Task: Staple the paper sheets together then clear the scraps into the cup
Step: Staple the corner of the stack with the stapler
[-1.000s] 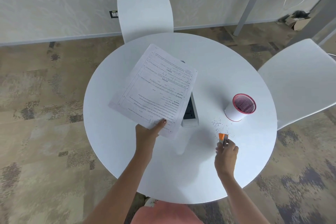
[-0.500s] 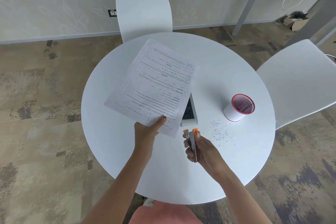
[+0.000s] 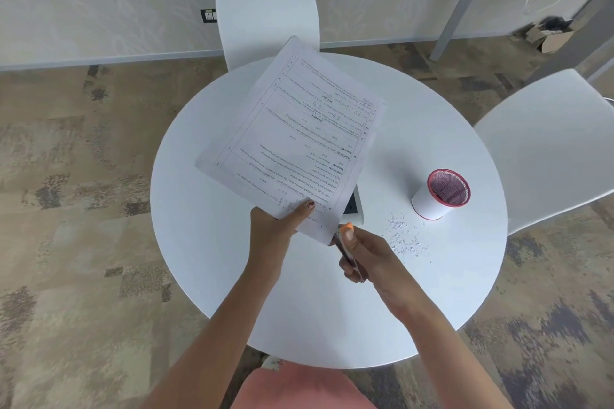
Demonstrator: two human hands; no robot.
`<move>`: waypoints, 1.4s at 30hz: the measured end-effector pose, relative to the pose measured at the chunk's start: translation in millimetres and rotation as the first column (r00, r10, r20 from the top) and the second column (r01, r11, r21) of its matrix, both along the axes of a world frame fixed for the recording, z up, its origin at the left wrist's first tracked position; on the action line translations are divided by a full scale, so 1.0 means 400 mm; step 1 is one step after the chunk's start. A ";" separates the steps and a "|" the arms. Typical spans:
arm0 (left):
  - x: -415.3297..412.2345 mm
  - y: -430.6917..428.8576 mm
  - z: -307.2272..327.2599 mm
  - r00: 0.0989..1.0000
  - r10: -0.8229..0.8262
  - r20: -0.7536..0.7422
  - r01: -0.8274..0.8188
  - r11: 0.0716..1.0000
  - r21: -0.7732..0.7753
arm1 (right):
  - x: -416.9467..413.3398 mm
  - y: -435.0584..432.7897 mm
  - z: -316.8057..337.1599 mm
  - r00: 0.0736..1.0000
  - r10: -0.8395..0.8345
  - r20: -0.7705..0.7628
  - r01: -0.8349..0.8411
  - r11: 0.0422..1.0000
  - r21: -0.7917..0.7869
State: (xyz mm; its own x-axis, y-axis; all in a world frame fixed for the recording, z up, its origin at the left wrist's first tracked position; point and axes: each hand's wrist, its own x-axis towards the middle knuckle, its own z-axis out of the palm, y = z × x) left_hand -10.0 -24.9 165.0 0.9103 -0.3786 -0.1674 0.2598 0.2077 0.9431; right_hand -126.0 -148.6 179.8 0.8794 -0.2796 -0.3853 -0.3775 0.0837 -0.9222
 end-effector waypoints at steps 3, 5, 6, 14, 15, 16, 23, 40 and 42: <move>-0.004 -0.001 0.020 0.999 -0.008 0.049 0.008 1.000 0.008 | -0.005 -0.011 0.016 0.999 0.027 0.026 -0.027 1.000 -0.012; -0.006 -0.002 0.033 0.996 -0.008 0.086 0.006 1.000 0.021 | -0.007 -0.020 0.021 0.999 0.031 0.026 -0.032 0.999 0.006; -0.008 -0.004 0.038 0.995 -0.012 0.101 0.009 1.000 0.028 | -0.008 -0.023 0.024 0.999 0.033 0.028 -0.033 0.999 0.012; -0.015 -0.013 0.062 0.993 -0.023 0.119 0.018 0.999 0.041 | 0.006 -0.027 0.053 0.997 0.055 0.056 -0.058 0.997 0.045; -0.015 -0.013 0.066 0.993 -0.025 0.116 0.020 0.999 0.045 | 0.007 -0.027 0.057 0.997 0.058 0.053 -0.060 0.997 0.040; -0.015 -0.012 0.069 0.994 -0.029 0.109 0.024 0.999 0.045 | 0.008 -0.028 0.058 0.997 0.057 0.050 -0.059 0.998 0.036; -0.014 -0.007 0.090 0.993 -0.026 0.118 0.021 0.999 0.041 | 0.011 -0.030 0.076 0.998 0.048 0.027 -0.048 0.999 -0.004; -0.032 -0.014 0.107 0.992 -0.011 0.122 0.010 1.000 0.008 | 0.003 -0.029 0.101 0.997 -0.008 0.083 0.010 1.000 -0.028; -0.034 -0.015 0.110 0.993 -0.006 0.120 0.006 1.000 -0.003 | 0.004 -0.030 0.100 0.996 -0.020 0.083 0.023 0.999 -0.039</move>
State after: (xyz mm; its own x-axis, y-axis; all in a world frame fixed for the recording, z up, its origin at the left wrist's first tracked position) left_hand -23.7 -30.9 208.8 0.9213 -0.3848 -0.0555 0.1460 0.2101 0.9667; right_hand -124.4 -160.5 219.9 0.9013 -0.3128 -0.2996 -0.2982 0.0534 -0.9530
